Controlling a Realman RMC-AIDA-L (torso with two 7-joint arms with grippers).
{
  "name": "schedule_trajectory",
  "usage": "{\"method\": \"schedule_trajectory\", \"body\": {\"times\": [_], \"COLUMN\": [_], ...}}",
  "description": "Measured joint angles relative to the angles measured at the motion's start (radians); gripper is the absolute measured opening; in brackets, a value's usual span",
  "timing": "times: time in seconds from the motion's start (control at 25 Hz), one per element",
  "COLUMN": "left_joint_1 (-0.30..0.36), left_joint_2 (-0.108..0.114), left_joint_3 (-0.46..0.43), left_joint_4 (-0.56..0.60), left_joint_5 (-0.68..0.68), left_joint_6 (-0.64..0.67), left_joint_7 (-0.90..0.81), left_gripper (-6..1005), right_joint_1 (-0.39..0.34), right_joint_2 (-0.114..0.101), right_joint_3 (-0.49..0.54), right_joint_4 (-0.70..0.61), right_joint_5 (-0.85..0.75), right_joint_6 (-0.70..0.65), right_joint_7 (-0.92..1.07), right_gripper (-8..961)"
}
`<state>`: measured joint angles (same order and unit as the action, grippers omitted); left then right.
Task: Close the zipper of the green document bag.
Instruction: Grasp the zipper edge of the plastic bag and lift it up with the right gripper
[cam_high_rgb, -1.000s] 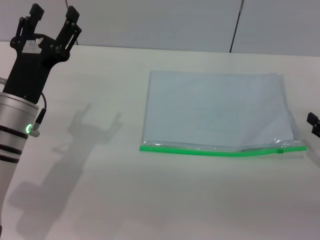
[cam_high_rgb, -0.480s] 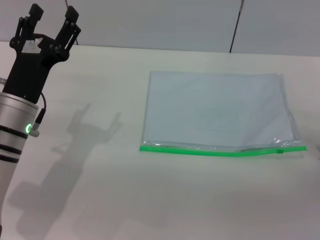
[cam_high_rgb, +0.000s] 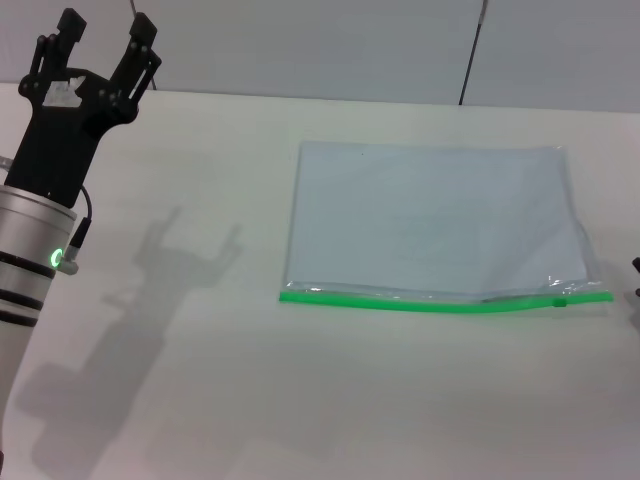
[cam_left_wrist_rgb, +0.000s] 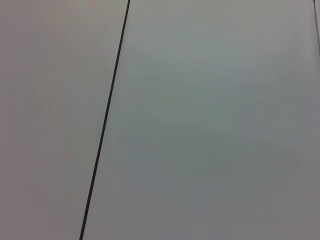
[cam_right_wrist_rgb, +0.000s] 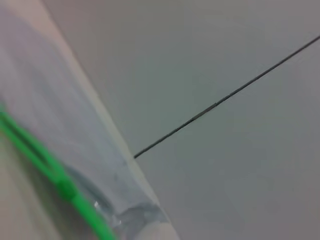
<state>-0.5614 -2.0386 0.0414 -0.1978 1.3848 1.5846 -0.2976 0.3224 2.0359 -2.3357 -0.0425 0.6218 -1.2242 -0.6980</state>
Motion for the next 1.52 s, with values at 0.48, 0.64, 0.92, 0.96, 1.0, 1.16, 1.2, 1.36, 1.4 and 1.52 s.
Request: {"method": "schedule_trajectory", "body": {"times": [0.48, 0.64, 0.92, 0.96, 1.0, 1.16, 1.2, 1.36, 1.4, 1.52], "left_joint_1": [0.0, 0.0, 0.0, 0.0, 0.0, 0.0, 0.0, 0.0, 0.0, 0.0], "left_joint_2": [-0.002, -0.002, -0.002, -0.002, -0.002, -0.002, -0.002, -0.002, -0.002, -0.002], "left_joint_3": [0.0, 0.0, 0.0, 0.0, 0.0, 0.0, 0.0, 0.0, 0.0, 0.0], "left_joint_4": [0.0, 0.0, 0.0, 0.0, 0.0, 0.0, 0.0, 0.0, 0.0, -0.001], "left_joint_5": [-0.001, -0.001, -0.001, -0.001, -0.001, -0.001, -0.001, -0.001, -0.001, -0.001], "left_joint_6": [0.0, 0.0, 0.0, 0.0, 0.0, 0.0, 0.0, 0.0, 0.0, 0.0], "left_joint_7": [0.0, 0.0, 0.0, 0.0, 0.0, 0.0, 0.0, 0.0, 0.0, 0.0], "left_gripper": [830, 828, 825, 825, 824, 822, 822, 820, 820, 818], "right_joint_1": [-0.019, -0.027, -0.037, -0.038, -0.038, -0.039, -0.039, -0.034, -0.03, -0.015], "right_joint_2": [0.006, 0.006, 0.007, 0.007, 0.007, 0.007, 0.007, 0.006, 0.006, 0.004], "right_joint_3": [0.013, 0.007, -0.014, -0.02, -0.025, -0.059, -0.065, -0.084, -0.087, -0.089], "right_joint_4": [-0.053, -0.083, -0.132, -0.137, -0.142, -0.17, -0.176, -0.194, -0.196, -0.201], "right_joint_5": [-0.001, -0.004, -0.011, -0.012, -0.011, -0.012, -0.012, -0.012, -0.012, -0.011], "right_joint_6": [0.109, 0.13, 0.149, 0.152, 0.153, 0.154, 0.154, 0.155, 0.157, 0.174], "right_joint_7": [-0.187, -0.229, -0.269, -0.273, -0.274, -0.278, -0.279, -0.296, -0.306, -0.326], "right_gripper": [707, 707, 707, 707, 707, 708, 708, 708, 708, 708]}}
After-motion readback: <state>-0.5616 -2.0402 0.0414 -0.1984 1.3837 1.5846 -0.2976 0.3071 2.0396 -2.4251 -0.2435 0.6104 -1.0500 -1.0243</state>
